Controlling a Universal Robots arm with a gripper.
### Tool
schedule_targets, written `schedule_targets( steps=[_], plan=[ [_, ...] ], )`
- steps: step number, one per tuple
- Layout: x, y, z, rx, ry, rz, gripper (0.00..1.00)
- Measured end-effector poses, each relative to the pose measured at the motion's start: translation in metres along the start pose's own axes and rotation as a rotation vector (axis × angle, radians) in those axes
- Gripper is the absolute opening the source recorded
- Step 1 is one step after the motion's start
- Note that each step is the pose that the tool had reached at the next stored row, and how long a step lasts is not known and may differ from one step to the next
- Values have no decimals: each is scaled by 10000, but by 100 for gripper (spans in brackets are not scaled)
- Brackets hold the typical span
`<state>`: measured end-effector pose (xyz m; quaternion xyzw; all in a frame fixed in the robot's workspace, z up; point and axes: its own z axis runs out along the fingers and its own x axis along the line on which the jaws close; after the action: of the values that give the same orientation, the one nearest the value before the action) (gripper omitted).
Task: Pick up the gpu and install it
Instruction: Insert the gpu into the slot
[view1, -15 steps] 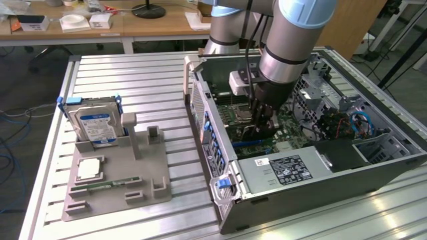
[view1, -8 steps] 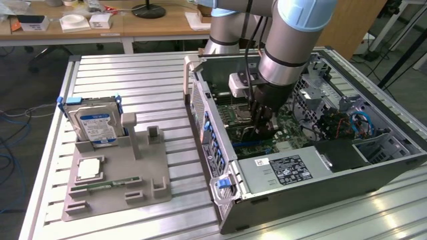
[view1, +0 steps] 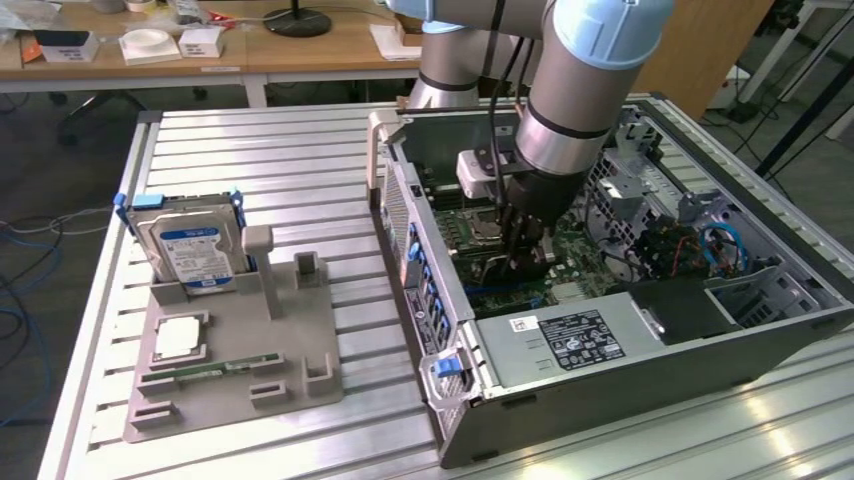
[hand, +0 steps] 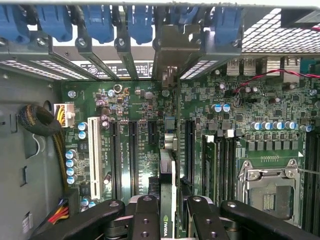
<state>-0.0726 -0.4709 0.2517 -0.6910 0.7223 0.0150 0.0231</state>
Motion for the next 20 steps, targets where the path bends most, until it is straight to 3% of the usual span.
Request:
schedule_targets(
  steps=[20],
  plan=[
    [-1, 5, -15, 2, -6, -12, 26]
  ],
)
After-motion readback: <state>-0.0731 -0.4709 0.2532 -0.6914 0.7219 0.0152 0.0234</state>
